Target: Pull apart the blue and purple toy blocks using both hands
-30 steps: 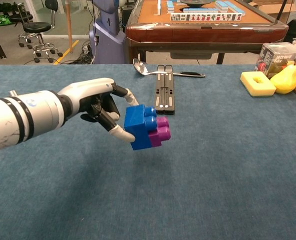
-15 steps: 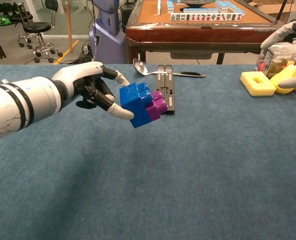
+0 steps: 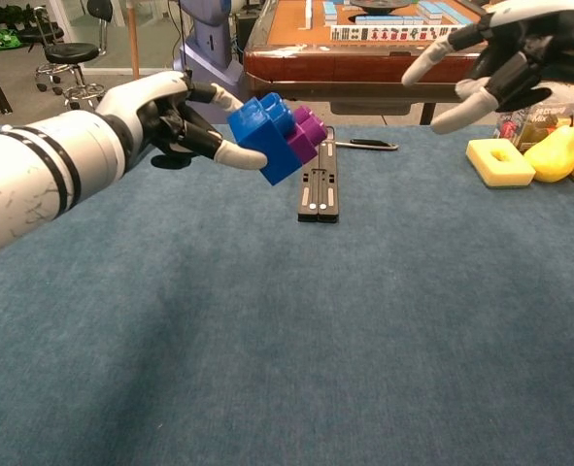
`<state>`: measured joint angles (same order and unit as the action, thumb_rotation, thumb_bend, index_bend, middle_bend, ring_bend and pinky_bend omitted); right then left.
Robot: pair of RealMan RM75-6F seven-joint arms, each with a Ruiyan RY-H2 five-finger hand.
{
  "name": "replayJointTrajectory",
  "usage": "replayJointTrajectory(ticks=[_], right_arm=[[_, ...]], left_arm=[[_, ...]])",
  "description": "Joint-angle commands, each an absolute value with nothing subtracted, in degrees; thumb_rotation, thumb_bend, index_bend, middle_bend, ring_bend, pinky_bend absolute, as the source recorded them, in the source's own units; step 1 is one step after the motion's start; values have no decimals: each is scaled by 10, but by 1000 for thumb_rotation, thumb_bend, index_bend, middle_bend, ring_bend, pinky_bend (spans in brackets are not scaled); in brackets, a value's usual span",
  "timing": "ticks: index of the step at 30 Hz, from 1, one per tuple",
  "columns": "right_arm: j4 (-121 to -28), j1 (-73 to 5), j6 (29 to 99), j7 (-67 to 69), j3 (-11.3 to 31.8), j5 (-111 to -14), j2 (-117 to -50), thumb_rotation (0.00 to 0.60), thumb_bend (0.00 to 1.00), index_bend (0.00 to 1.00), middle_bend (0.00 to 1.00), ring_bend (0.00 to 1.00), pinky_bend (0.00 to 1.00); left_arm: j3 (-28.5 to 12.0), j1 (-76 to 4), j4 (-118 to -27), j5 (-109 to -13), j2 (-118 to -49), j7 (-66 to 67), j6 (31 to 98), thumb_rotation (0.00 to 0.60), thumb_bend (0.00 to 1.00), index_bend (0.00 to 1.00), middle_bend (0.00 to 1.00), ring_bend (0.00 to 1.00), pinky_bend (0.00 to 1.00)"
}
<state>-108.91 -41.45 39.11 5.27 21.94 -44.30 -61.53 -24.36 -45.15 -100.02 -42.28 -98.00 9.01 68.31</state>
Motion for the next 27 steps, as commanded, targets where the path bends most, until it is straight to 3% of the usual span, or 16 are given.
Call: replayJointTrajectory(ticks=[1,27], right_arm=[[-1085,-455,361,56,228,-404,-602,600,0,313,1000,1000,1000],[-1048,-538,325,82,201,-366,-617,600,0,305,1000,1000,1000]], left_arm=[[-247,-453,-1002,-426,-981,93,686,600,210,642,1000,992,1000],[-265,-465,-1025,-425,-978,122,697,600,209,640,1000,992,1000]])
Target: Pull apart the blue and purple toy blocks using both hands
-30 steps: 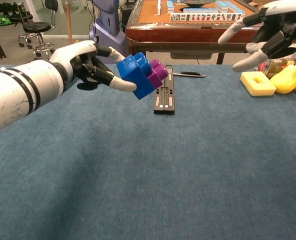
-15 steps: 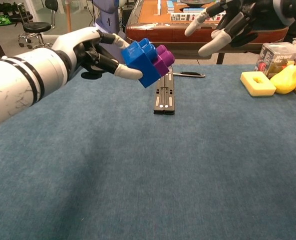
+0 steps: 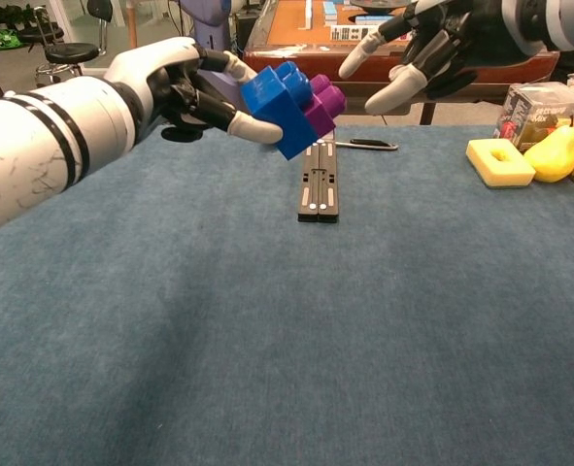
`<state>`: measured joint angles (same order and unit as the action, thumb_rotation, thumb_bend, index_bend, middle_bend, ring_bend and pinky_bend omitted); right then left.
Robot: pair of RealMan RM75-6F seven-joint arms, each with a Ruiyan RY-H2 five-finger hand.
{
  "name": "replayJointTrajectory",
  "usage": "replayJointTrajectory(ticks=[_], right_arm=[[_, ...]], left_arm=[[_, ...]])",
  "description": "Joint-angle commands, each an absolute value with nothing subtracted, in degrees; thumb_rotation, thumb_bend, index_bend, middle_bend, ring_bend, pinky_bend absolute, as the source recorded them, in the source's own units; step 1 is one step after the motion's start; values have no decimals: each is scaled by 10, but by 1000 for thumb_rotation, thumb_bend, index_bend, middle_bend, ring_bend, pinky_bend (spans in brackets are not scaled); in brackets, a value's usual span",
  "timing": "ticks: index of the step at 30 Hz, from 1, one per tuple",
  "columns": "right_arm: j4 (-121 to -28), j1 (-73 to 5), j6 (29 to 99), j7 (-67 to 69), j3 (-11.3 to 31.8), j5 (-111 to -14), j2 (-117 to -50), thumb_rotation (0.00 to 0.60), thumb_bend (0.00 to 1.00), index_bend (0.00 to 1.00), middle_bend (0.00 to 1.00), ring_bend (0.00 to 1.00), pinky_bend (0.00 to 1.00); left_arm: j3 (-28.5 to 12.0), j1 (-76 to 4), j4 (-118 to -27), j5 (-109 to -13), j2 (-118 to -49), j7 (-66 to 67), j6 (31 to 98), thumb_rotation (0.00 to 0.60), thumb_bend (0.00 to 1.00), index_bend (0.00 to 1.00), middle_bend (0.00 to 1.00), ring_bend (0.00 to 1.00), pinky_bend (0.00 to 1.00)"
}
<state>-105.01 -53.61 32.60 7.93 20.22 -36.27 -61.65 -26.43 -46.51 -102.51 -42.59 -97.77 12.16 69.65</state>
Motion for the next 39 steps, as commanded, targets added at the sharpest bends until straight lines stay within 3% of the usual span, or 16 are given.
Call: replayJointTrajectory(ticks=[1,21,39], right_arm=[[-1047,-539,326,83,199,-368,-619,600,0,305,1000,1000,1000],[-1016,-558,355,100,191,-386,-664,600,0,222,1000,1000,1000],[-996,-571,338,116,185,-394,-687,600,0,221,1000,1000,1000]], left_arm=[[-265,-465,-1026,-425,-978,122,697,600,209,640,1000,992,1000],[-265,-470,-1030,-426,-978,125,697,600,209,640,1000,992,1000],[-264,-469,-1030,-426,-976,122,697,600,209,640,1000,993,1000]])
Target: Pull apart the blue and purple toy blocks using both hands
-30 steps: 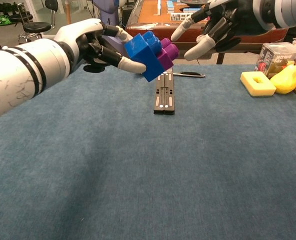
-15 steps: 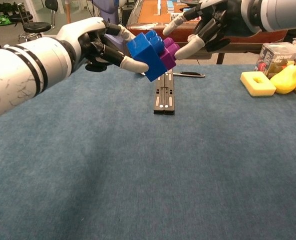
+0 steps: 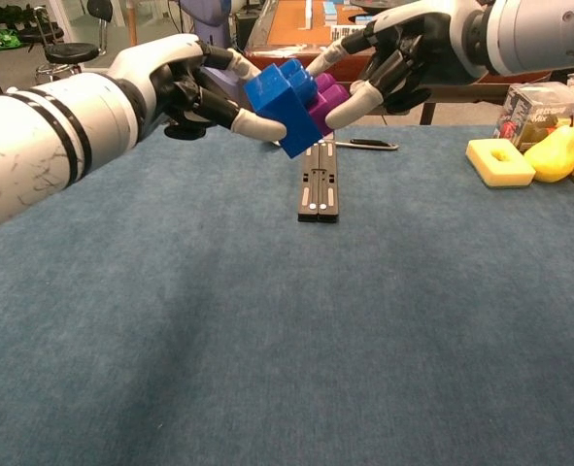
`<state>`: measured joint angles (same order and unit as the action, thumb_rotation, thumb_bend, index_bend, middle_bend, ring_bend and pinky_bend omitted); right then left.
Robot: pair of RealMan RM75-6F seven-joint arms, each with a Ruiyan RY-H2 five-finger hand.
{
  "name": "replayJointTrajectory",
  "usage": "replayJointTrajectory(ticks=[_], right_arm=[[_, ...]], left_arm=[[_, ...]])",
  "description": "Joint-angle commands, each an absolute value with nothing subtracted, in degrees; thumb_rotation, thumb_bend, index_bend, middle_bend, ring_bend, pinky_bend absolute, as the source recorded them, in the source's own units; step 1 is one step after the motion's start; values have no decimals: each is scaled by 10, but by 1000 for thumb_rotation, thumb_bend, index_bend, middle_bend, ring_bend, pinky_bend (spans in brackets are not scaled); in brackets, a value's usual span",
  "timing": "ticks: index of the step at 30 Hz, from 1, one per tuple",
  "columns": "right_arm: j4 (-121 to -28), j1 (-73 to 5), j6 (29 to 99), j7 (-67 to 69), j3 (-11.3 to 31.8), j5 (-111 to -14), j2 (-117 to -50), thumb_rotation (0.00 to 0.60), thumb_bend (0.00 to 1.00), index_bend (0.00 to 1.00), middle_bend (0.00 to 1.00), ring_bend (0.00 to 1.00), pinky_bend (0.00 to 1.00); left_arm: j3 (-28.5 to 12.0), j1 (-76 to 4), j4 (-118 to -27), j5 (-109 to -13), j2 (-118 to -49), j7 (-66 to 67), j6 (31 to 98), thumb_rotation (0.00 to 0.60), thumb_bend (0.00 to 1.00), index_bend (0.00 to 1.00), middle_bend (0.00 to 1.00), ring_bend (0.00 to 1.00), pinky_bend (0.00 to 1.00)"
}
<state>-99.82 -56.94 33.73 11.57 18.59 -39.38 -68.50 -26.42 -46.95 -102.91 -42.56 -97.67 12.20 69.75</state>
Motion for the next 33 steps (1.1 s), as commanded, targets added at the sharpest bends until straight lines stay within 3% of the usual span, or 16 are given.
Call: replayJointTrajectory(ticks=[1,8,33], right_arm=[[-994,-571,339,116,185,-394,-690,600,0,221,1000,1000,1000],[-988,-571,347,121,186,-398,-701,600,0,236,1000,1000,1000],[-983,-566,346,131,183,-407,-705,600,0,569,1000,1000,1000]], left_arm=[[-264,-469,-1030,-427,-976,121,697,600,209,640,1000,993,1000],[-264,-469,-1031,-428,-975,119,697,600,210,640,1000,993,1000],[-261,-465,-1028,-429,-975,110,693,600,210,641,1000,993,1000]])
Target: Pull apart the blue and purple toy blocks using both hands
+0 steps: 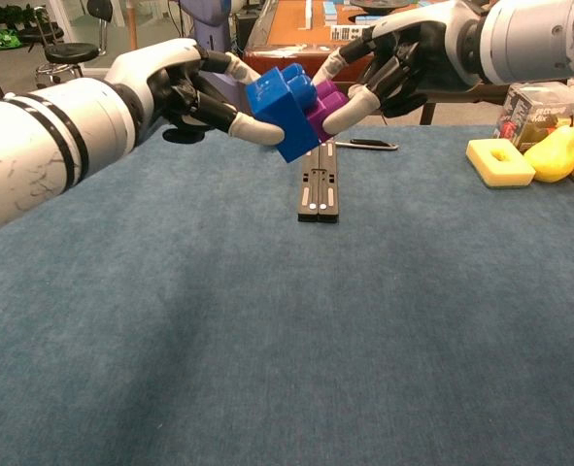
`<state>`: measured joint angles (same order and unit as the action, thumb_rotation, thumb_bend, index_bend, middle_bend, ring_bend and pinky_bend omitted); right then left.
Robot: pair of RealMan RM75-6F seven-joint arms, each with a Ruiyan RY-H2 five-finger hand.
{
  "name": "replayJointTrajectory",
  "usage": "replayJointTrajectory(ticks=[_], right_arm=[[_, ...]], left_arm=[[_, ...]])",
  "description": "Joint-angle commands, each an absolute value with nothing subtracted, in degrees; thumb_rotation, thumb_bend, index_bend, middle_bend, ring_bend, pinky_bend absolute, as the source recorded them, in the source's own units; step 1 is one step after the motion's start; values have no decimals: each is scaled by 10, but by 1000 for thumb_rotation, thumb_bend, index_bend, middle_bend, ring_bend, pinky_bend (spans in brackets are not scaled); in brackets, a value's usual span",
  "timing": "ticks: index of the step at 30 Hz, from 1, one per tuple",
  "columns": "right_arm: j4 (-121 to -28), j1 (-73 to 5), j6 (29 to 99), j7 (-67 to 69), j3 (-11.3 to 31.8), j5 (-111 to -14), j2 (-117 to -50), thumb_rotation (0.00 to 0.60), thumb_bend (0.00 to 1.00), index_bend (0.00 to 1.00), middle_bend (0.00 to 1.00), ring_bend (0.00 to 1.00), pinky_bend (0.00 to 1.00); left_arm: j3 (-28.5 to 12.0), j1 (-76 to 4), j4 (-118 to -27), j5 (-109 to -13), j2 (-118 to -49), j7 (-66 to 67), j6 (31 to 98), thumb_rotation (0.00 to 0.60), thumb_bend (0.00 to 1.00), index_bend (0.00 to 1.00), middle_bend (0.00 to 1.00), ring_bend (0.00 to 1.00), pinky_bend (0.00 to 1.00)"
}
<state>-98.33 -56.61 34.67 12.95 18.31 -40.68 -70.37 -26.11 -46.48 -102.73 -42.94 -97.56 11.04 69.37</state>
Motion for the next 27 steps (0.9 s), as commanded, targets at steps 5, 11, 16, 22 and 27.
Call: replayJointTrajectory(ticks=[5,11,16,22,27], right_arm=[[-981,-562,345,138,186,-414,-705,600,0,608,1000,1000,1000],[-981,-555,347,147,191,-426,-707,600,29,624,1000,1000,1000],[-978,-549,349,156,195,-434,-710,600,87,636,1000,1000,1000],[-976,-542,344,170,200,-444,-709,600,135,643,1000,1000,1000],[-975,-535,337,183,204,-454,-706,600,152,646,1000,1000,1000]], left_arm=[[-261,-464,-1030,-431,-974,108,692,600,209,641,1000,993,1000],[-261,-464,-1030,-432,-973,107,691,600,210,641,1000,993,1000],[-260,-464,-1030,-432,-972,107,691,600,209,641,1000,993,1000],[-260,-463,-1029,-431,-971,106,691,600,210,641,1000,993,1000],[-261,-463,-1029,-430,-970,105,690,600,210,641,1000,993,1000]])
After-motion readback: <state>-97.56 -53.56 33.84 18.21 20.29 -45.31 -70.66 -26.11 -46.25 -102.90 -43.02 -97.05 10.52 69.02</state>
